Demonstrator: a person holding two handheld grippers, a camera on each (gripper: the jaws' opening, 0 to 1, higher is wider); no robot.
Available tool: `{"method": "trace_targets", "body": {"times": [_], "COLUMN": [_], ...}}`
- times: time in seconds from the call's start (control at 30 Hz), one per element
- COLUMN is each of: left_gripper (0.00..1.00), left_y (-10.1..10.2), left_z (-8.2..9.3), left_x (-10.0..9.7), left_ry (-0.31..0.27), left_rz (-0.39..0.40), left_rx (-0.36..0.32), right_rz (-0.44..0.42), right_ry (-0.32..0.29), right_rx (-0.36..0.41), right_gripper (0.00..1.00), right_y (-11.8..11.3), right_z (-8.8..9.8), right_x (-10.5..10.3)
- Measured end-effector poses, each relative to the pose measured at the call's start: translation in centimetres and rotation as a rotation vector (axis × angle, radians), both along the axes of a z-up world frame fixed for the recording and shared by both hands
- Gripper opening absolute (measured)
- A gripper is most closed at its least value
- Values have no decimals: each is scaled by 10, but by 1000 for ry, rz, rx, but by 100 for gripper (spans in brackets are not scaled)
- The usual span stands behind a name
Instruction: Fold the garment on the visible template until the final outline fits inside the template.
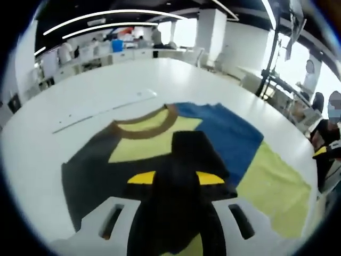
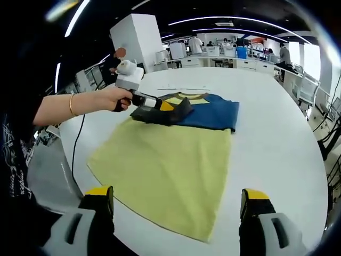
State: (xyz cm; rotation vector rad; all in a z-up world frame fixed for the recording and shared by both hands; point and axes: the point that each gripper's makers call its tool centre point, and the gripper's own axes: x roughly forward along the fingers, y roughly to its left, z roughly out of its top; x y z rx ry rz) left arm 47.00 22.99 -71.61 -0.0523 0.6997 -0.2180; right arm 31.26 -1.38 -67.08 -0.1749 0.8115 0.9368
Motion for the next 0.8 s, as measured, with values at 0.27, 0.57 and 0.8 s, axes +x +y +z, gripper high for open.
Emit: {"method": "trace_targets", "body": {"times": [0.27, 0.57, 0.8], "left_gripper": [18, 8, 0], "left_y": [1, -1, -2], "left_z": [-5, -6, 0], "left_x": [-2, -5, -6], "left_ry": [20, 24, 22], "left_rz": [8, 4, 5], "left_rx": [-2, 2, 9], "right_rz": [6, 10, 5], "right_ry": [-1, -1, -4], "right_rx": [4, 3, 2], "right_gripper": [99, 99, 99], "right_y": [2, 3, 1], "right_z": [0, 0, 2], "right_x": [0, -1, -1]}}
